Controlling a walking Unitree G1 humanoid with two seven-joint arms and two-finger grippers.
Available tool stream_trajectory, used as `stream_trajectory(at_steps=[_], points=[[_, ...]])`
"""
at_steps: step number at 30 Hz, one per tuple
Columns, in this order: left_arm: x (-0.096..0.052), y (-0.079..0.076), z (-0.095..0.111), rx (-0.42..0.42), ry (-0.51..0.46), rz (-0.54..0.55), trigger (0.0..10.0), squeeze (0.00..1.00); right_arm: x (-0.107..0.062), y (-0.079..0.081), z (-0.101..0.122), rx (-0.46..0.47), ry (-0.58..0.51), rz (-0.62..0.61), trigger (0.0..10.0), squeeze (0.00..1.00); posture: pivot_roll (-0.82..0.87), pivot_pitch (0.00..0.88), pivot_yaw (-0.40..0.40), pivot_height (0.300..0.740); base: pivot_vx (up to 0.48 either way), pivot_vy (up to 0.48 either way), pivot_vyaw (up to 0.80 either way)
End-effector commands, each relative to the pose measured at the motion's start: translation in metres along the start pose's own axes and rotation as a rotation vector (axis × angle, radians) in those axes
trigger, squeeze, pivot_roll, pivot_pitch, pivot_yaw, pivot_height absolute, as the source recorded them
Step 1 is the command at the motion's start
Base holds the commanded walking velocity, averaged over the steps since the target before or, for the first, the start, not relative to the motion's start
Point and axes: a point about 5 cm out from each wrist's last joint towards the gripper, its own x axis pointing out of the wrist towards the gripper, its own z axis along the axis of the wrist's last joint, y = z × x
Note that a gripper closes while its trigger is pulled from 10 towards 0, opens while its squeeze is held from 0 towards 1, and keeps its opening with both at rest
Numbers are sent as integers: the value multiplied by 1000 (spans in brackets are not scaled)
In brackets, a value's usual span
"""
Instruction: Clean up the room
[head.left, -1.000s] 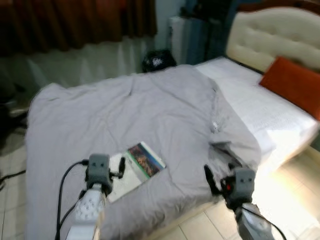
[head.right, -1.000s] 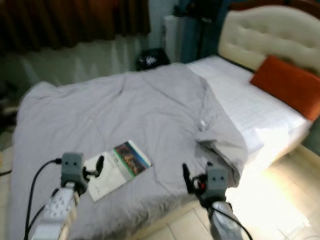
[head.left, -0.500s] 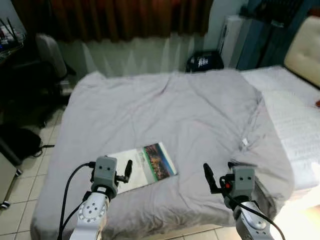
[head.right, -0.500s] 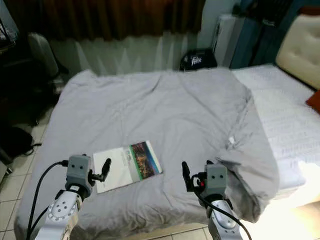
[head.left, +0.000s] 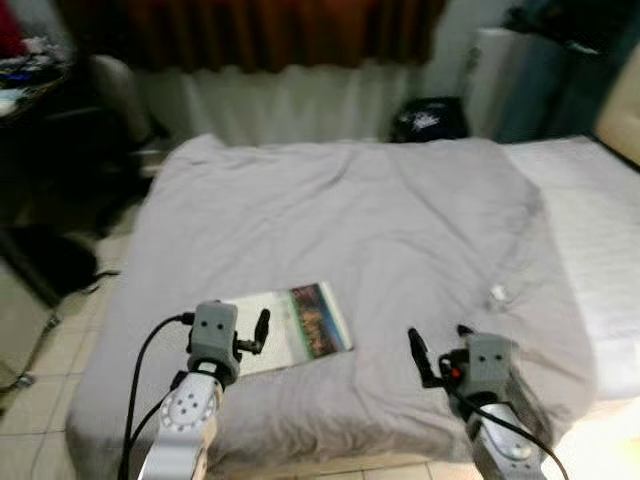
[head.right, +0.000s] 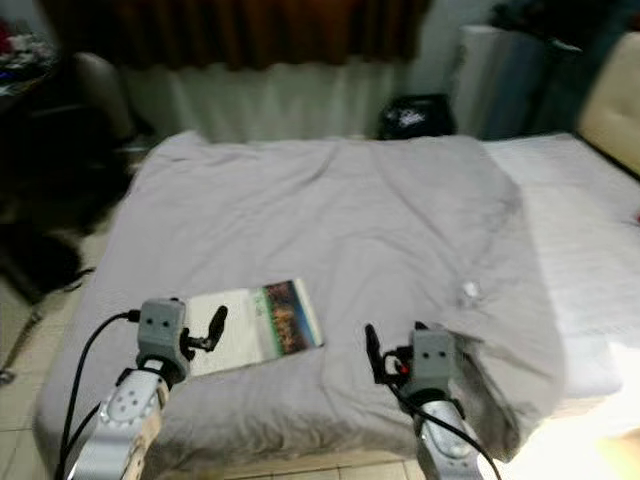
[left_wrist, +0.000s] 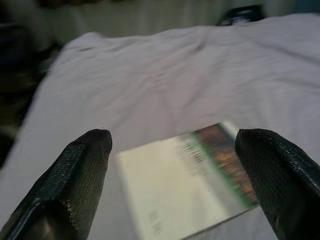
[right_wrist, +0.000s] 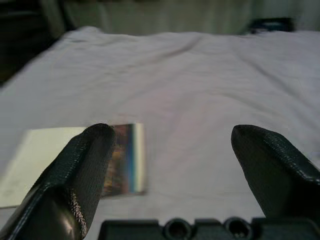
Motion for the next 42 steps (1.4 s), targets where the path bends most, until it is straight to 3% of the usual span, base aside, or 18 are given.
stream_trajectory(at_steps=[1, 8, 12, 23, 29, 35, 42], points=[[2, -1, 1, 2, 1, -3, 10000, 0, -3, -6, -3, 5, 12, -23, 10000, 0, -12, 0, -7, 740, 0, 0, 0], [1, 0, 2, -29, -15, 2, 10000, 0, -2, -6, -3, 3, 14, -20, 10000, 0, -14, 0, -9, 740, 0, 0, 0], [-1, 5, 1, -55, -14, 37, 10000, 0, -4, -7, -3, 3, 11, -23, 10000, 0, -14, 0, -10, 740, 480, 0, 0], [2, 3, 6, -36, -35, 21, 10000, 0, -5, -9, -2, 8, 1, -34, 10000, 0, -15, 0, -9, 740, 480, 0, 0], [5, -4, 13, 9, -71, -54, 10000, 0, -7, -9, -3, 11, 4, -37, 10000, 0, -20, 0, -4, 740, 480, 0, 0], [16, -7, 17, 63, -51, -106, 10000, 0, -9, -8, -3, 12, 6, -37, 10000, 0, -25, 0, -3, 740, 240, 0, 0], [40, 5, 23, 123, -14, -106, 10000, 0, -14, -6, -6, 15, 19, -32, 10000, 0, -42, 0, -2, 740, 0, 0, 0]])
